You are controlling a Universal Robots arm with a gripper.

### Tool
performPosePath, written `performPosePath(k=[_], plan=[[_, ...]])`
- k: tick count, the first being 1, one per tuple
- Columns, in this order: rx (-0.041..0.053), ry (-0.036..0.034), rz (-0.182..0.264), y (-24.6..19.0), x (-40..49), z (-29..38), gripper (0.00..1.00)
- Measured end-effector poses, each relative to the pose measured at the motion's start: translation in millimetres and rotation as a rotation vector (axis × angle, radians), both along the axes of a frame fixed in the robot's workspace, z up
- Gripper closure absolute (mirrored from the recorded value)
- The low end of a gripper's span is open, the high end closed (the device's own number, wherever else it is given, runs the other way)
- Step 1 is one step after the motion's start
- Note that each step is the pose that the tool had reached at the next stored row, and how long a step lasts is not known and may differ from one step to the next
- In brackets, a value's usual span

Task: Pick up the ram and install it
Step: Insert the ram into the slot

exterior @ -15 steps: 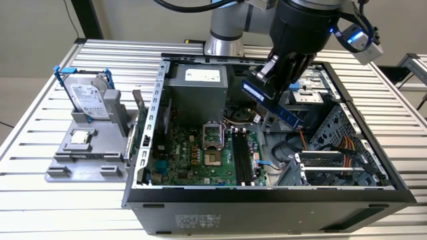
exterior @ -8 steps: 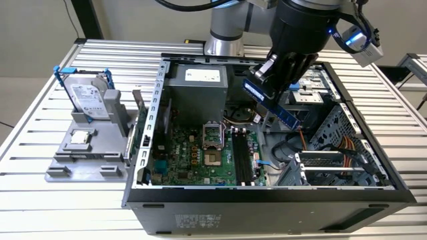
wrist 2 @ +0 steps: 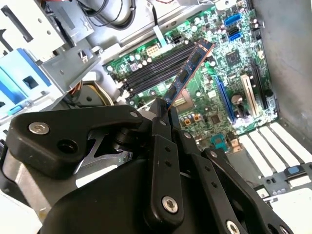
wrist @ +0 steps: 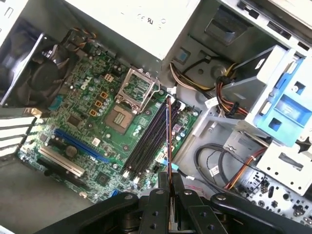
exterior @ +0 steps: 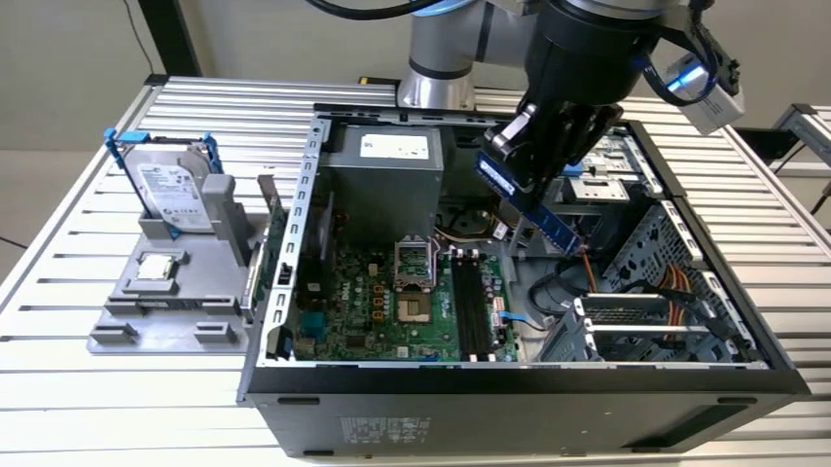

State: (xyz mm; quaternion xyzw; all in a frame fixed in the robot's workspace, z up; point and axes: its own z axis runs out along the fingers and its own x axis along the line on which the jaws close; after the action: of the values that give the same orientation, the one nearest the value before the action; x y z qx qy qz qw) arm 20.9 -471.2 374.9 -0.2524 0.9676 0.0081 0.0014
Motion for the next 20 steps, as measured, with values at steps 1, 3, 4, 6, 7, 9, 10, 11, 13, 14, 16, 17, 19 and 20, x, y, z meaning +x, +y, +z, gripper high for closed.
performPosePath(k=[1, 3, 4, 6, 7, 9, 10, 11, 13, 14, 16, 17, 19, 20], plan=[[0.0, 0.0, -0.009, 0.0, 0.0, 0.0, 1.0], [-0.0001, 0.0, -0.028, 0.0, 0.0, 0.0, 1.0], [0.0, 0.0, -0.037, 0.0, 0.0, 0.0, 1.0], [0.0, 0.0, -0.056, 0.0, 0.0, 0.0, 1.0], [0.0, 0.0, -0.066, 0.0, 0.0, 0.0, 1.0], [0.0, 0.0, -0.085, 0.0, 0.0, 0.0, 1.0], [0.0, 0.0, -0.094, 0.0, 0.0, 0.0, 1.0], [-0.0001, 0.0, -0.103, 0.0, 0.0, 0.0, 1.0], [-0.0001, 0.0, -0.122, 0.0, 0.0, 0.0, 1.0], [-0.0001, 0.0, -0.133, 0.0, 0.0, 0.0, 1.0], [-0.0001, 0.0, -0.151, 0.0, 0.0, -0.1, 1.0], [-0.0001, 0.0, -0.161, 0.0, 0.0, 0.0, 1.0], [-0.0001, 0.0, -0.18, 0.0, 0.0, -0.1, 1.0], [-0.0001, 0.0, -0.189, 0.0, 0.0, -0.1, 1.0]])
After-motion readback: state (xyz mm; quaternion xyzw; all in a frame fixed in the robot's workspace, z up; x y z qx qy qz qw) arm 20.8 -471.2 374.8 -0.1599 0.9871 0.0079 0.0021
